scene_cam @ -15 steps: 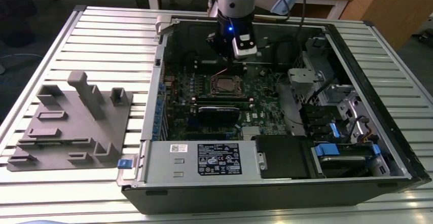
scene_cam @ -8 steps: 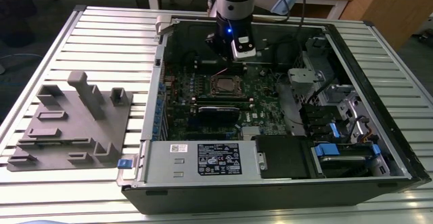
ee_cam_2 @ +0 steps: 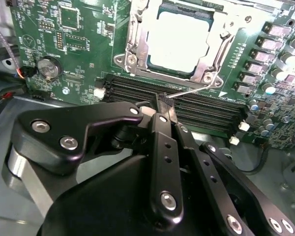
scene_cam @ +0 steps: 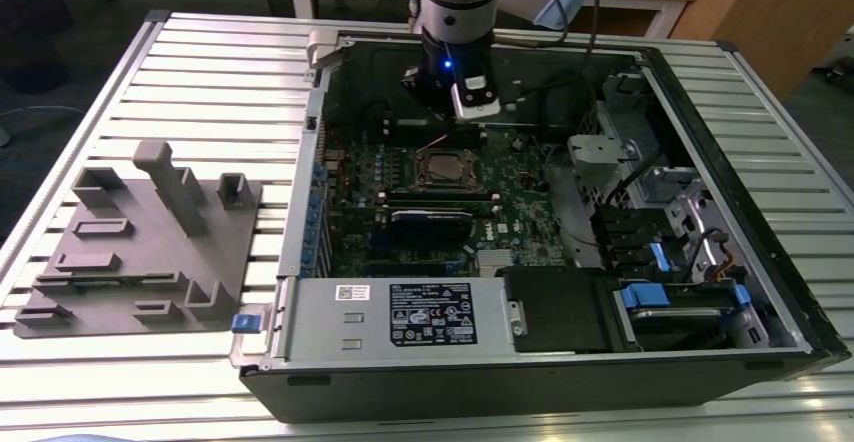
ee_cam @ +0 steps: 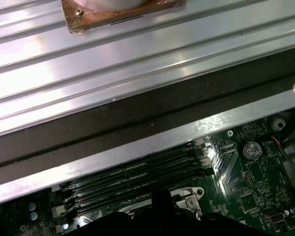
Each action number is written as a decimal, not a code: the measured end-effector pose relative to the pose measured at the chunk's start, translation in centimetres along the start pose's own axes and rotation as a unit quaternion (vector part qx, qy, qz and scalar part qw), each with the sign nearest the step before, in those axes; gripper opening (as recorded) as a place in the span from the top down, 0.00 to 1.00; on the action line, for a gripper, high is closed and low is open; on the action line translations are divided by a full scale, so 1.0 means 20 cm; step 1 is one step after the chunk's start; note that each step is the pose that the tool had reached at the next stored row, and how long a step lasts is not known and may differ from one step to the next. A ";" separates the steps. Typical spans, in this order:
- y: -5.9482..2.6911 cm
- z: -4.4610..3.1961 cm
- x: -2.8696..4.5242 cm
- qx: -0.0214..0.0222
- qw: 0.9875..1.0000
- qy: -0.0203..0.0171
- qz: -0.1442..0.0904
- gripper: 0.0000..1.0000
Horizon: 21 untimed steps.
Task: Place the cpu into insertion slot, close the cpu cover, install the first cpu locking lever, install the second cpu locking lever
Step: 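Install the first cpu locking lever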
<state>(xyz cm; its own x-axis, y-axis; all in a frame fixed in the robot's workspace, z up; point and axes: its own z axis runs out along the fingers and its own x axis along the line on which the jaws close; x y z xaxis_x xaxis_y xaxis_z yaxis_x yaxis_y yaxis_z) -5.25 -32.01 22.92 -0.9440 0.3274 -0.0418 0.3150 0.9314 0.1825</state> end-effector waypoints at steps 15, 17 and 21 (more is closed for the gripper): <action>-0.009 0.024 0.013 -0.019 1.000 -0.001 0.000 0.89; -0.010 0.029 0.014 -0.019 1.000 -0.002 0.000 0.89; -0.011 0.036 0.018 -0.020 1.000 -0.005 -0.001 0.89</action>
<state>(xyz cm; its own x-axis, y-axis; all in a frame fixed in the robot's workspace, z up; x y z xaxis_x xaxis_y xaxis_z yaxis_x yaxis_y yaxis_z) -5.59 -31.99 22.15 -0.9436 0.3268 -0.0523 0.3080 0.9250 0.2223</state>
